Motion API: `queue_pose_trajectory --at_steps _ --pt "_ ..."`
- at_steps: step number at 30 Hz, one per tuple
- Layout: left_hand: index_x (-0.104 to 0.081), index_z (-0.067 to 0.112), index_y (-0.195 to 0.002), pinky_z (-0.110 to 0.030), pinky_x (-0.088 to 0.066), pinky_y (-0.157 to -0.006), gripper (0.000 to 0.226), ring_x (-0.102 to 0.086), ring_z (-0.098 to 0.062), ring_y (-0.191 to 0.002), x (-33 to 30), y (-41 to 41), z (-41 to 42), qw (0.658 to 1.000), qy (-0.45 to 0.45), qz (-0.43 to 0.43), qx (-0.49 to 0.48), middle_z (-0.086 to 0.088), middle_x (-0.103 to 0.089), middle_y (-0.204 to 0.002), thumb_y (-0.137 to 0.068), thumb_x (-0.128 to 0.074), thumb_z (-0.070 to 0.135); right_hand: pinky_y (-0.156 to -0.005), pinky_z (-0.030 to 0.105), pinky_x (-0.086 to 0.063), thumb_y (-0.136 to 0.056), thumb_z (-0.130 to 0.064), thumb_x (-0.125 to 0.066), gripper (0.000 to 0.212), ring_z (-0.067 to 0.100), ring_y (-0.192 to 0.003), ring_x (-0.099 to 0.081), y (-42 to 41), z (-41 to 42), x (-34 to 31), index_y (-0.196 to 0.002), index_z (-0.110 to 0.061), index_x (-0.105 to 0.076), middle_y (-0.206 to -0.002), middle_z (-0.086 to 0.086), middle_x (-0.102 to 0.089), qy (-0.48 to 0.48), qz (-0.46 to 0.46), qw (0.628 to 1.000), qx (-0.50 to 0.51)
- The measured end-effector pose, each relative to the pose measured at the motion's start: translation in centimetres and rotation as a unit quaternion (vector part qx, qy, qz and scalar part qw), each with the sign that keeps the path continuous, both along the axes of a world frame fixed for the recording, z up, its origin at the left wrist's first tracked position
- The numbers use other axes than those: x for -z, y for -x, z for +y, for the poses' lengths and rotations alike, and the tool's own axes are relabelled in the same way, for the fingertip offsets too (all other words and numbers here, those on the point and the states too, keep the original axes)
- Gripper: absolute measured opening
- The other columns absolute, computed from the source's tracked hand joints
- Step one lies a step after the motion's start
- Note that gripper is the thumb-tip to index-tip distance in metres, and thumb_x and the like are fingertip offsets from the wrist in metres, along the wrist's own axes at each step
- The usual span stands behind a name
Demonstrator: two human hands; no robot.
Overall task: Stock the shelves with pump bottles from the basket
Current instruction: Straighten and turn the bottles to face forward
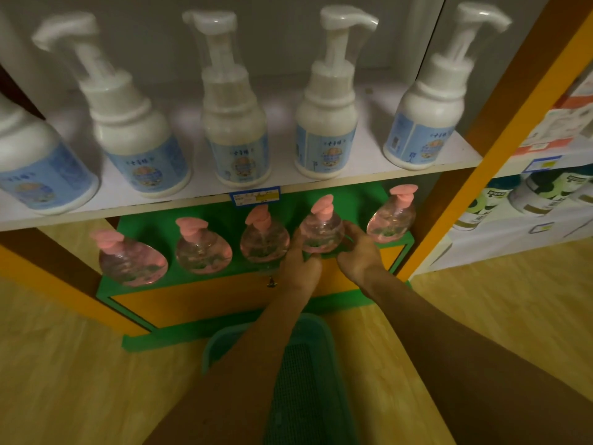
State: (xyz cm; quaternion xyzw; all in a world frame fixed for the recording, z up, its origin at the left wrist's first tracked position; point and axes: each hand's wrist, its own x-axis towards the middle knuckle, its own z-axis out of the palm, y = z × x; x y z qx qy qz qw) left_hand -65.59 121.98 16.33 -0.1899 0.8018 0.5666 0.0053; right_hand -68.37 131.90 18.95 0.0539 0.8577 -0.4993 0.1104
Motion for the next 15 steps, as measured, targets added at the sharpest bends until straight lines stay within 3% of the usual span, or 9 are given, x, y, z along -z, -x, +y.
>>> queue_pose_trajectory --at_steps 3,7,9,11,13,15 --pt "-0.053 0.02 -0.124 -0.036 -0.047 -0.093 0.037 -0.056 -0.024 -0.107 -0.3 -0.1 0.3 0.998 0.039 0.007 -0.041 -0.006 -0.06 -0.117 -0.089 -0.049 0.009 -0.108 0.039 -0.041 -0.083 0.012 -0.049 0.062 0.026 -0.128 -0.048 -0.1 0.1 0.0 -0.14 -0.011 -0.041 -0.138 0.008 -0.052 0.001 0.001 1.0 0.003" --pt "-0.056 0.009 -0.095 -0.017 -0.04 -0.067 0.01 -0.056 -0.019 -0.087 -0.9 -0.4 1.7 0.995 0.061 0.021 -0.08 -0.008 -0.058 -0.096 -0.087 -0.053 0.005 -0.103 0.034 -0.044 -0.08 0.013 -0.053 0.052 0.029 -0.119 -0.054 0.3 0.9 0.2 -0.129 -0.005 -0.049 -0.126 0.014 -0.058 -0.021 0.028 0.995 0.098" --pt "-0.06 0.01 -0.096 -0.015 -0.037 -0.065 0.012 -0.054 -0.016 -0.086 -1.0 -0.4 3.1 0.997 0.055 0.029 -0.05 -0.006 -0.06 -0.095 -0.087 -0.053 0.006 -0.093 0.027 -0.044 -0.079 0.012 -0.053 0.044 0.03 -0.112 -0.057 0.4 1.9 0.0 -0.12 -0.005 -0.055 -0.118 0.014 -0.062 -0.039 0.04 0.987 0.153" --pt "-0.062 0.012 -0.109 -0.021 -0.041 -0.075 0.025 -0.056 -0.02 -0.093 -0.9 0.1 4.6 0.999 0.041 0.023 -0.017 -0.009 -0.063 -0.106 -0.087 -0.054 0.007 -0.089 0.031 -0.045 -0.08 0.009 -0.055 0.039 0.032 -0.109 -0.057 0.5 3.2 -0.1 -0.116 -0.005 -0.056 -0.115 0.016 -0.063 -0.044 0.051 0.976 0.207" --pt "-0.056 0.013 -0.125 -0.029 -0.044 -0.094 0.038 -0.055 -0.025 -0.112 -0.9 0.6 6.1 1.0 0.001 0.006 0.016 -0.012 -0.059 -0.123 -0.087 -0.053 0.007 -0.089 0.035 -0.045 -0.082 0.004 -0.059 0.036 0.034 -0.109 -0.056 1.1 4.7 0.0 -0.117 -0.004 -0.054 -0.117 0.017 -0.062 -0.03 0.067 0.961 0.266" --pt "-0.045 0.015 -0.138 -0.036 -0.036 -0.11 0.051 -0.044 -0.026 -0.13 -1.0 1.0 7.3 0.998 -0.029 -0.014 0.051 -0.01 -0.048 -0.141 -0.089 -0.052 0.008 -0.087 0.035 -0.044 -0.084 0.0 -0.06 0.035 0.035 -0.11 -0.055 1.8 6.3 0.2 -0.118 -0.004 -0.052 -0.12 0.017 -0.06 -0.021 0.074 0.953 0.292"
